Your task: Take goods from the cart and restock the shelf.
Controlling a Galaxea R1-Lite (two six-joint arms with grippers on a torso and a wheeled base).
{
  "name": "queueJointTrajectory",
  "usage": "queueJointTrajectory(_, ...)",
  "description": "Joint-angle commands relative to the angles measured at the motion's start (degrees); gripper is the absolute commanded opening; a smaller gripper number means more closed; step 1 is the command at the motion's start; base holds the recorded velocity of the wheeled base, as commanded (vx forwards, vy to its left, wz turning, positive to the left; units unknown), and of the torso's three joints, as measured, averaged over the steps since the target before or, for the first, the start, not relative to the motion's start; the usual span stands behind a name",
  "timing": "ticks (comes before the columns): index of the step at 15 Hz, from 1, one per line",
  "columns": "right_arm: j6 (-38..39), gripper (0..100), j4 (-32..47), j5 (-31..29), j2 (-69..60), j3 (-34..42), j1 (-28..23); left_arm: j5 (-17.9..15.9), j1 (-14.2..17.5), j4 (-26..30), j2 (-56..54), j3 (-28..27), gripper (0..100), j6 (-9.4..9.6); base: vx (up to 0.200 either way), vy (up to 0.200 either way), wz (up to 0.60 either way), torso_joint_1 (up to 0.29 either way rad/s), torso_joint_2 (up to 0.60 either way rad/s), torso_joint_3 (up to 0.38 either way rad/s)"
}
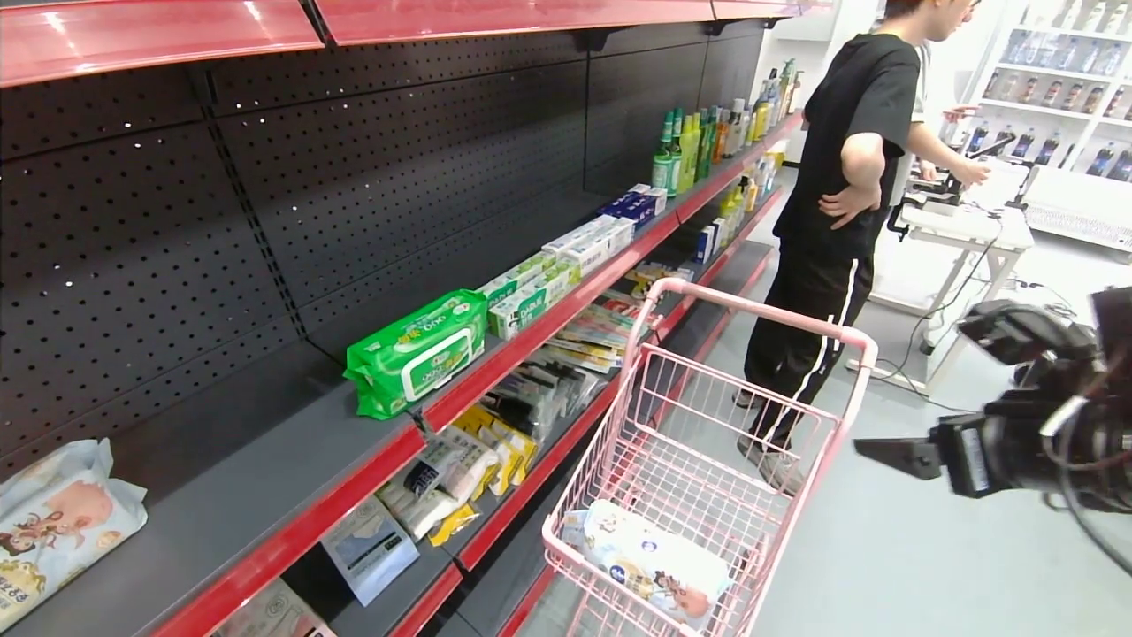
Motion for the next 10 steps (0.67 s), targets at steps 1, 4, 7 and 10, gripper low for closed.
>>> queueJointTrajectory(1, -7.0, 100, 0.4, 5.0, 24.2, -7.2, 7.3, 0.0, 0.0, 0.0, 0.0, 0.0, 100, 0.01, 0.0, 0.0, 0.0, 0.0, 0.0, 0.0)
queueJointTrajectory(4, -12.9, 100, 0.4, 7.9, 30.5, -7.7, 7.4, 0.0, 0.0, 0.0, 0.0, 0.0, 100, 0.19, 0.0, 0.0, 0.0, 0.0, 0.0, 0.0)
queueJointTrajectory(7, -18.9, 100, 0.1, 9.0, 37.8, -8.4, 7.1, 0.0, 0.0, 0.0, 0.0, 0.0, 100, 0.01, 0.0, 0.0, 0.0, -0.054, 0.12, 0.063)
queueJointTrajectory(10, -20.5, 100, -2.3, 9.9, 44.1, -12.2, 7.4, 0.0, 0.0, 0.0, 0.0, 0.0, 100, 0.1, 0.0, 0.0, 0.0, -0.082, 0.18, 0.095)
